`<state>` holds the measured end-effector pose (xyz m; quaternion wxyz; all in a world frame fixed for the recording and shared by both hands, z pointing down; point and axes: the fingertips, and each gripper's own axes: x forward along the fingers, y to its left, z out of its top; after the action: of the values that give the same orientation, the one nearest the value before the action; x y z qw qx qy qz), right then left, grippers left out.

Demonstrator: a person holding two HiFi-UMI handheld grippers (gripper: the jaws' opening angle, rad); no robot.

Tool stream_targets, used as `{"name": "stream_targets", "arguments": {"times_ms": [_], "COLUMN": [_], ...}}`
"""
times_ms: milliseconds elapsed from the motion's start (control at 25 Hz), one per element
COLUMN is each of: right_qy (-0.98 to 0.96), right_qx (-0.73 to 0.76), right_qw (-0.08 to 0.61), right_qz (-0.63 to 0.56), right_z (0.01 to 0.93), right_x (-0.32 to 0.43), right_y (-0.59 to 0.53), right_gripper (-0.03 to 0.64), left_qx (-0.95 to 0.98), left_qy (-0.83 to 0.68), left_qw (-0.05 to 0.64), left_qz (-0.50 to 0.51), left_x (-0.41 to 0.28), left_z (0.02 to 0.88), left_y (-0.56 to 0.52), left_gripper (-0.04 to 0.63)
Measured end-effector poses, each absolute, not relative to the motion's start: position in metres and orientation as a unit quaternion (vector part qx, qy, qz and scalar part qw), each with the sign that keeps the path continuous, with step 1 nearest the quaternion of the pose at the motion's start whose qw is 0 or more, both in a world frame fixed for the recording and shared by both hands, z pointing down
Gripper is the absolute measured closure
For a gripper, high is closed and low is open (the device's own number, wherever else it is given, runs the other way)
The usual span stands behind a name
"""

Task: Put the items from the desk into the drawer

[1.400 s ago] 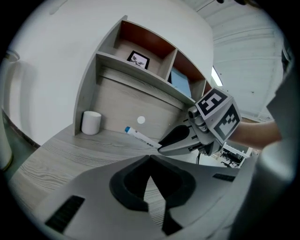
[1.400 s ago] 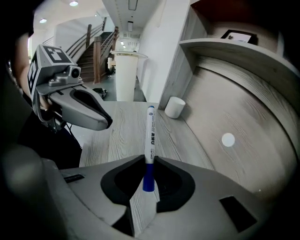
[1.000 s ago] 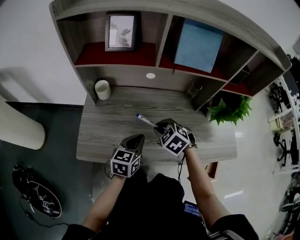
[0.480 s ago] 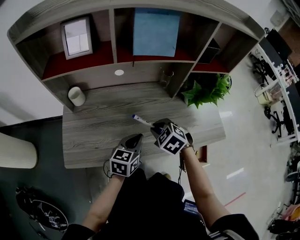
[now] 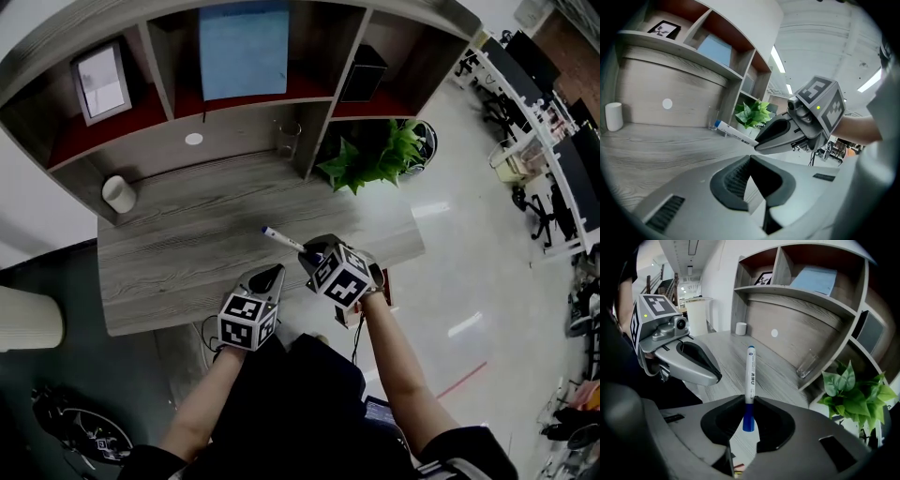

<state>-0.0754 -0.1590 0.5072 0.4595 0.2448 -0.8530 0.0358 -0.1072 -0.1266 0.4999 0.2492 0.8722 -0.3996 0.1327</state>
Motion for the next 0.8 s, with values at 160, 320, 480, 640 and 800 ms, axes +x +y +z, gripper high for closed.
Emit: {"name": "stream_targets", "arguments": {"times_ms": [160, 320, 480, 640, 800], "right_qy": [-0.851, -0.85, -0.849, -0.849, -0.849], "right_qx": [0.248, 0.252, 0.252, 0.253, 0.253], "right_qw": [0.462, 0.461, 0.462, 0.462, 0.462], "right_qz": [0.04, 0.042, 0.044, 0.044, 0.045], "right_z": [0.51, 0.511, 0.513, 0.518, 0.523], "right_x": [-0.044, -0.012, 0.017, 0.04, 0.064], "right_y": [-0.147, -0.136, -0.124, -0.114, -0.103], "right_gripper": [0.541, 0.541, 0.541, 0.541, 0.541], "left_qx": [0.875, 0.878, 0.88, 0.877, 0.877], "left_qy": [-0.391, -0.385, -0.383, -0.387, -0.389], "left_qw": [0.25, 0.248, 0.245, 0.247, 0.247], "left_qz": [0.137, 0.139, 0.141, 0.138, 0.136], "left_x": [-0.075, -0.042, -0.014, 0.009, 0.034], "left_z": [0.502, 0.503, 0.503, 0.506, 0.509], "left_y": [-0.116, -0.106, -0.094, -0.085, -0.077], "left_gripper": [0.578, 0.578, 0.579, 0.578, 0.579]}}
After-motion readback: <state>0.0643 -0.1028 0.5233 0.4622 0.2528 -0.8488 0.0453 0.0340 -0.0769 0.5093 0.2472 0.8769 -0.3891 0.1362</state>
